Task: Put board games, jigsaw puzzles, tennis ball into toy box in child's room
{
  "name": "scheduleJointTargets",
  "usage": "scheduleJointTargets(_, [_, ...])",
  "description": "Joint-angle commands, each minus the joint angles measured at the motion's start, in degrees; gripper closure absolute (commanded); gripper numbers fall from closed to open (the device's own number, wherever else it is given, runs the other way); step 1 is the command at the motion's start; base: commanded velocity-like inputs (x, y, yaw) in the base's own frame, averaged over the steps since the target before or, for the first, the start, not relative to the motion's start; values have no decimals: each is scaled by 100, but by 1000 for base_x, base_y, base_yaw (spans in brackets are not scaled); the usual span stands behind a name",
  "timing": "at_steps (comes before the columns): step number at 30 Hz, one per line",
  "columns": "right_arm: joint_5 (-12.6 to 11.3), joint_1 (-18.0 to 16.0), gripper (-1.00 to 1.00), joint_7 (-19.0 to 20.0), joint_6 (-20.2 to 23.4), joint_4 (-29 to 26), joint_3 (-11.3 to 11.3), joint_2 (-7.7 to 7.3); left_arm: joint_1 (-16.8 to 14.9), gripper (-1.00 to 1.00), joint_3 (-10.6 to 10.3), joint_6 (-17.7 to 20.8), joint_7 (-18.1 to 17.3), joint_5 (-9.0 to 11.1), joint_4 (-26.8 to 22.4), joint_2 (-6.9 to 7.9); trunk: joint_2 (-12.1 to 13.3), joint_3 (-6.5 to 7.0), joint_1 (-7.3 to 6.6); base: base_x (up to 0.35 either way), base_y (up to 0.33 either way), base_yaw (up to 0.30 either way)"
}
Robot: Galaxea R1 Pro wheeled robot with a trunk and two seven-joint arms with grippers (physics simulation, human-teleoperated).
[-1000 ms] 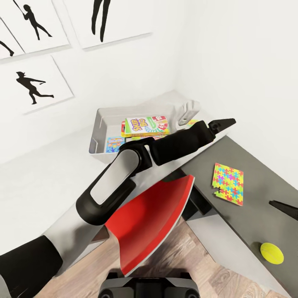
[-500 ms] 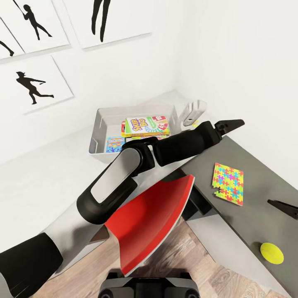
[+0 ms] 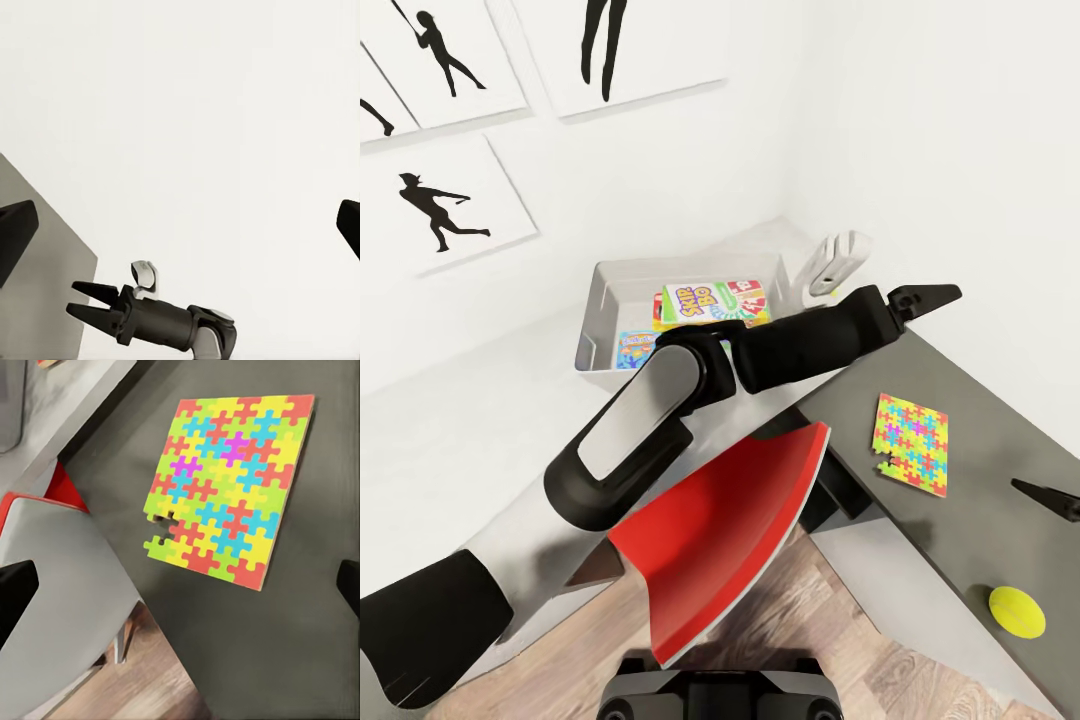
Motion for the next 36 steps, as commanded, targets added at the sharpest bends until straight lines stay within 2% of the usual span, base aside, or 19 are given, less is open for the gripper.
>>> scheduleJointTargets(1, [3, -5, -100, 19, 28, 0, -6, -1, -6, -100, 2, 1, 51, 56, -5, -2, -9, -8, 3, 0, 0, 0])
scheduleJointTargets(13, [30, -17, -100, -200, 22, 0, -3, -20, -69, -100, -27, 71, 98, 70, -5, 2, -9, -8, 3, 0, 0, 0])
scheduleJointTargets(20, [60, -20, -100, -616, 26, -4, 29, -14, -74, -100, -27, 78, 109, 157, -5, 5, -9, -8, 3, 0, 0, 0])
scheduleJointTargets(22, [68, -20, -100, -868, 25, -5, 126, -17, -76, -100, -30, 76, 120, 235, -5, 8, -9, -8, 3, 0, 0, 0])
scheduleJointTargets(27, [74, -24, -100, -1154, 23, -5, 297, -31, -77, -100, -32, 73, 134, 308, -5, 12, -9, -8, 3, 0, 0, 0])
scheduleJointTargets(36, [80, -26, -100, -1372, 16, -5, 444, -37, -66, -100, -37, 62, 144, 357, -5, 24, -9, -8, 3, 0, 0, 0])
